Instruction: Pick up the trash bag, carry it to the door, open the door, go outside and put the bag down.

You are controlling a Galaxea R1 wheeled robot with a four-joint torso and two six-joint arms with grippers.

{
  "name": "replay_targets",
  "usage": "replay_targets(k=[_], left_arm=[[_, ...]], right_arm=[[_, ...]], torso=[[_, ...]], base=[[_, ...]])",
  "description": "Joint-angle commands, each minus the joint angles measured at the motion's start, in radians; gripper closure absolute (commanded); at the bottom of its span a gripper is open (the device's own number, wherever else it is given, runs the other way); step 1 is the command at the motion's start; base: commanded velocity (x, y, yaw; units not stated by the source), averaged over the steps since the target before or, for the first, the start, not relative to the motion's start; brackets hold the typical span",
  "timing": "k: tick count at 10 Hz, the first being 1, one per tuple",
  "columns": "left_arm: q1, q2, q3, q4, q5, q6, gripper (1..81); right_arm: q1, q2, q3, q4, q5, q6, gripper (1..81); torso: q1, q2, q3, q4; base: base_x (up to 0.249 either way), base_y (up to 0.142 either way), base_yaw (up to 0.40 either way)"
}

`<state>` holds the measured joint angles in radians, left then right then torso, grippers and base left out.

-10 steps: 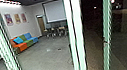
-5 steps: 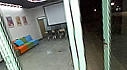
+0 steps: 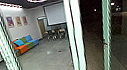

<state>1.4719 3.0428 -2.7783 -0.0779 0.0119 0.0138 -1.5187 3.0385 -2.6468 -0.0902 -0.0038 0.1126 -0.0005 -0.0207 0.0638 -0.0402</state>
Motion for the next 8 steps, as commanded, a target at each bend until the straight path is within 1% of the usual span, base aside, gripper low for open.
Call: replay_targets(k=[1, 3, 4, 8], left_arm=[[-0.072, 0.002, -0.003, 0.017, 0.054, 0.005, 81.1], [-0.072, 0.002, -0.003, 0.018, 0.056, 0.005, 81.1], [-0.072, 0.002, -0.003, 0.018, 0.056, 0.003, 81.1], [-0.072, 0.002, -0.003, 0.018, 0.057, 0.005, 81.1]], right_arm=[[0.064, 0.005, 0.01, 0.004, -0.048, -0.005, 1.0], [0.062, 0.007, 0.005, 0.004, -0.048, -0.005, 1.0], [0.062, 0.007, 0.005, 0.004, -0.048, -0.005, 1.0], [0.064, 0.007, 0.005, 0.004, -0.048, -0.005, 1.0]], torso=[[0.001, 0.0, 0.0, 0.0], [0.001, 0.0, 0.0, 0.0], [0.001, 0.0, 0.0, 0.0], [0.001, 0.0, 0.0, 0.0]], base=[[0.0, 0.0, 0.0], [0.0, 0.0, 0.0], [0.0, 0.0, -0.108], [0.0, 0.0, -0.167]])
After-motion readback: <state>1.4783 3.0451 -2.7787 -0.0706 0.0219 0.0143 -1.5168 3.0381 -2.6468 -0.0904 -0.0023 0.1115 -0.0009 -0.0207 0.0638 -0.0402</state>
